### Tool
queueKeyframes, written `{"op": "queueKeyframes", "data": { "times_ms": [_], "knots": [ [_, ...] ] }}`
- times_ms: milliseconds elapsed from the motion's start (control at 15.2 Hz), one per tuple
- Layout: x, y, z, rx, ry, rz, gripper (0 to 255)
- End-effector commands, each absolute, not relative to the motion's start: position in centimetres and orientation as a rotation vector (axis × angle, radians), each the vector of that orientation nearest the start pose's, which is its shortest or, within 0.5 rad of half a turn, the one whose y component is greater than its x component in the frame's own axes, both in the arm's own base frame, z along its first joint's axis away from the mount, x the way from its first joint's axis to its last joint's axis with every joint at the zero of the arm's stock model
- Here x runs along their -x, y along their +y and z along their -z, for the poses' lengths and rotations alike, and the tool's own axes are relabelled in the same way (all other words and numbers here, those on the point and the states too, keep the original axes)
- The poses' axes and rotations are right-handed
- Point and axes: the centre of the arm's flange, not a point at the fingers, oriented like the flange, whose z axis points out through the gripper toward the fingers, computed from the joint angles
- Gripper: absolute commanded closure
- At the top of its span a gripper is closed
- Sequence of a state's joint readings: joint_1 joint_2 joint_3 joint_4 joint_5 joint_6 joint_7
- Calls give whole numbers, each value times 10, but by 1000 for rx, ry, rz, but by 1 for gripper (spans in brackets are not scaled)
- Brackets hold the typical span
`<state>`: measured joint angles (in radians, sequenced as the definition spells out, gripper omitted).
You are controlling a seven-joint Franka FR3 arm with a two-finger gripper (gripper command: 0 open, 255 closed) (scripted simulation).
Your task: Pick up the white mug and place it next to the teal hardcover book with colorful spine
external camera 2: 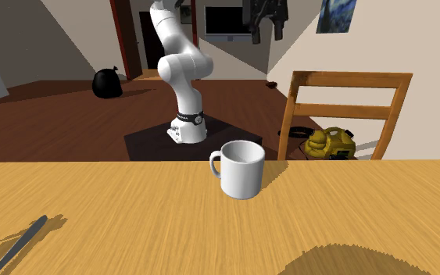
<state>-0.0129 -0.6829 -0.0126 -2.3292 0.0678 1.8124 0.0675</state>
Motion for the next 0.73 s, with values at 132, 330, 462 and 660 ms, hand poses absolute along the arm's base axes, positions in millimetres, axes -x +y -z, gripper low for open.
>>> {"op": "queueKeyframes", "data": {
  "times_ms": [132,330,462,660],
  "knots": [
    [-383,-30,-555,3068,157,217,0],
    [-402,-50,-527,3082,160,191,0],
    [-414,-64,-508,3091,161,173,0],
    [-432,-84,-479,3105,164,146,0]
  ]
}}
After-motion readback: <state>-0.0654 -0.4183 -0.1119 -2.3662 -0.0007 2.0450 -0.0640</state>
